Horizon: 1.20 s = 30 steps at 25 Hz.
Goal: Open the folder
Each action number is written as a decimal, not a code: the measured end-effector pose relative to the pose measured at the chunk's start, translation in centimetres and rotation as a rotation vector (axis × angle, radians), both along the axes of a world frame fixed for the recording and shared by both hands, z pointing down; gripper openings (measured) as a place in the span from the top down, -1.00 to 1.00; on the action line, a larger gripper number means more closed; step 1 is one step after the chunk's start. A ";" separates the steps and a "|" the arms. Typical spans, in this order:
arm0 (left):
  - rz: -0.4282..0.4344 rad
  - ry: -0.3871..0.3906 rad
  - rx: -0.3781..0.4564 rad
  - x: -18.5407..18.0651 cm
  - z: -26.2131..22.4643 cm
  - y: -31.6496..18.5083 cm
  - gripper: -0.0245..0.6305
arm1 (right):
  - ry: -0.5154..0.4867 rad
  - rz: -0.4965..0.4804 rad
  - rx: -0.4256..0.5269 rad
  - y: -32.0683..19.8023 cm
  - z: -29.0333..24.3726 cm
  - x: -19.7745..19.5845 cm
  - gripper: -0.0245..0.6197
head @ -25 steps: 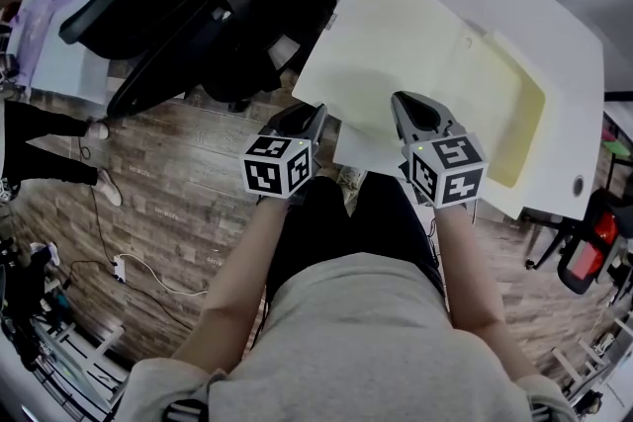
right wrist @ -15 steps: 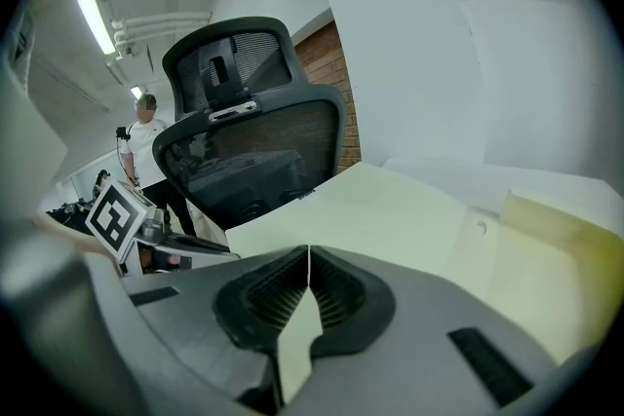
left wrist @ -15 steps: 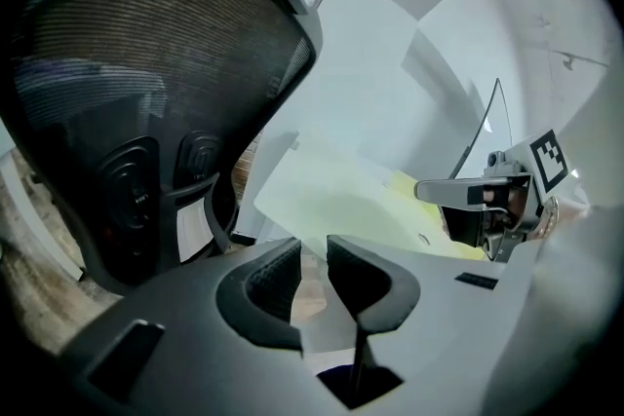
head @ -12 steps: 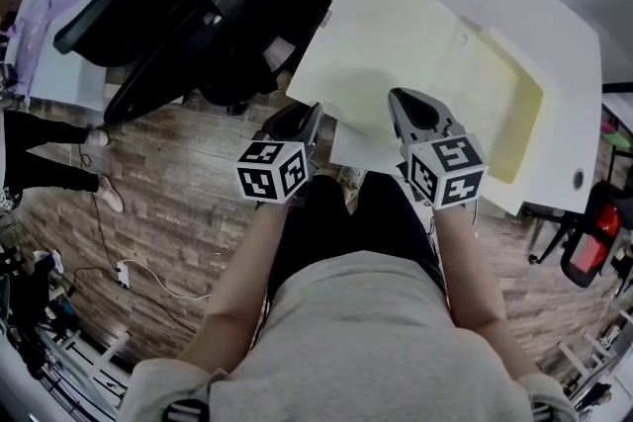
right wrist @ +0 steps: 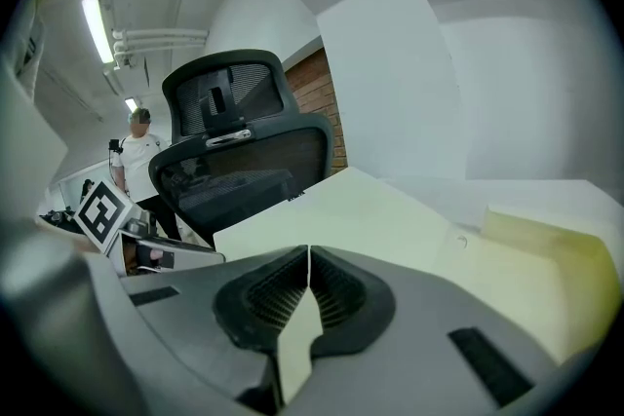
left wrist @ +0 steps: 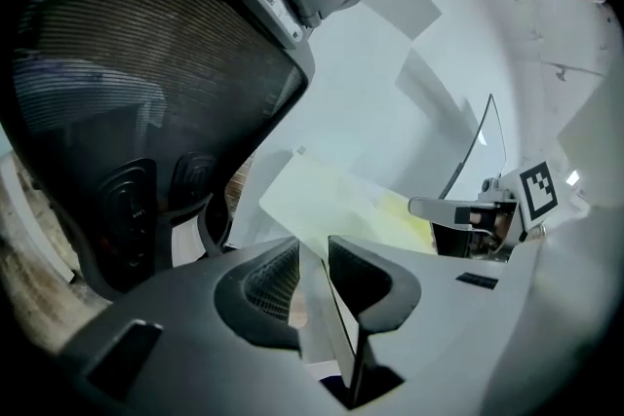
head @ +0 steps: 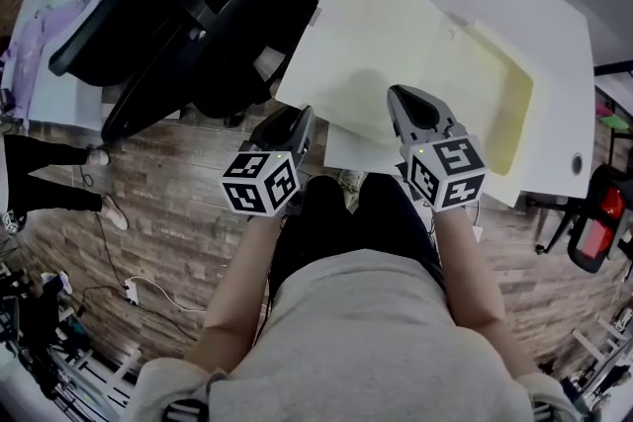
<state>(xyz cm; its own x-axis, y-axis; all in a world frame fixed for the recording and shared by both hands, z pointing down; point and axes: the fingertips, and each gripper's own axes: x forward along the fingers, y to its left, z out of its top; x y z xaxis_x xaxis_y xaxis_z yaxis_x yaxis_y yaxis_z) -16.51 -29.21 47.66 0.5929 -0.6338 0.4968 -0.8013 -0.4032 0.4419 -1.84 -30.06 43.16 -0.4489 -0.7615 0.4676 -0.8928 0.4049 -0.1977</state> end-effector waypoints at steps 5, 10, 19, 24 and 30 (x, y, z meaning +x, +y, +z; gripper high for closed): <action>0.028 -0.007 0.030 0.2 -1.3 0.2 0.62 | -0.008 0.030 0.026 0.3 -1.1 1.1 0.85; 0.030 0.004 0.078 0.5 -3.4 0.7 0.61 | -0.019 0.057 0.055 0.9 -2.3 2.4 0.85; 0.005 -0.017 0.185 0.9 -7.2 2.8 0.61 | -0.074 0.103 0.071 4.0 -3.8 5.0 0.85; 0.052 -0.017 0.227 3.3 -9.1 5.6 0.61 | -0.067 0.123 0.089 6.5 -4.8 7.1 0.85; 0.147 0.000 0.269 7.4 -10.6 8.3 0.62 | -0.082 0.171 0.104 9.5 -5.5 9.4 0.85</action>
<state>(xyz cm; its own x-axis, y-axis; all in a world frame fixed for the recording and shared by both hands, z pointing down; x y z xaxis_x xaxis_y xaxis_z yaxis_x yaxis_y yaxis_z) -9.10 -20.91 37.09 0.6884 -0.6497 0.3226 -0.7254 -0.6177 0.3038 7.51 -20.59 37.66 -0.3423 -0.8719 0.3502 -0.9329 0.2709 -0.2374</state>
